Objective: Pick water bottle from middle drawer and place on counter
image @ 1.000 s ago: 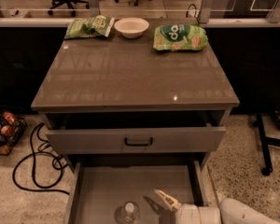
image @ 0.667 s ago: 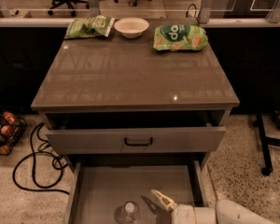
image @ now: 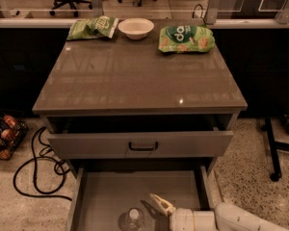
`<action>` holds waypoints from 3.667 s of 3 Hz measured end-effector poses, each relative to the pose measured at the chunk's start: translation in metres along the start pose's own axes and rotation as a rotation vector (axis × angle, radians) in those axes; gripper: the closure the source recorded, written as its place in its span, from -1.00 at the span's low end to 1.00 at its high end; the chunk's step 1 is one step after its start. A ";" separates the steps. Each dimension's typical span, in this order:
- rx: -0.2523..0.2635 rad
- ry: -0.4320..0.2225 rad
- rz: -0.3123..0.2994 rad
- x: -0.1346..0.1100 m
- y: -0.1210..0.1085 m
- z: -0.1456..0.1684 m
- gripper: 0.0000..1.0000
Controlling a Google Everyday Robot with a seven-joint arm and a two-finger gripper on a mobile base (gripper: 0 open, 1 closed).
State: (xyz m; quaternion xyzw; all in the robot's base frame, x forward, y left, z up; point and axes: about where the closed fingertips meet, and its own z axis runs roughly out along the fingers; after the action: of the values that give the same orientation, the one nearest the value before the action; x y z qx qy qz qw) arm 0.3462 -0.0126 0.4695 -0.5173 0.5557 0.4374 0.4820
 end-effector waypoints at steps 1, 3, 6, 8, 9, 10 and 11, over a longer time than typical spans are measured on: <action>-0.007 0.014 0.030 -0.002 -0.003 0.011 -1.00; -0.028 -0.036 0.063 0.005 -0.007 0.034 -1.00; -0.041 -0.092 0.055 -0.001 0.003 0.044 0.31; -0.046 -0.095 0.055 -0.002 0.004 0.047 1.00; -0.046 -0.095 0.055 -0.002 0.004 0.047 1.00; -0.050 -0.081 0.036 -0.009 -0.001 0.047 1.00; -0.033 -0.061 -0.030 -0.032 -0.016 0.040 1.00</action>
Offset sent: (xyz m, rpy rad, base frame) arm 0.0154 0.0341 -0.0124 0.0266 0.0806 0.0098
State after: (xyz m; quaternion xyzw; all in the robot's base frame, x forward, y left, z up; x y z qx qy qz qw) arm 0.3652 0.0307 0.4955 -0.5197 0.5257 0.4550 0.4966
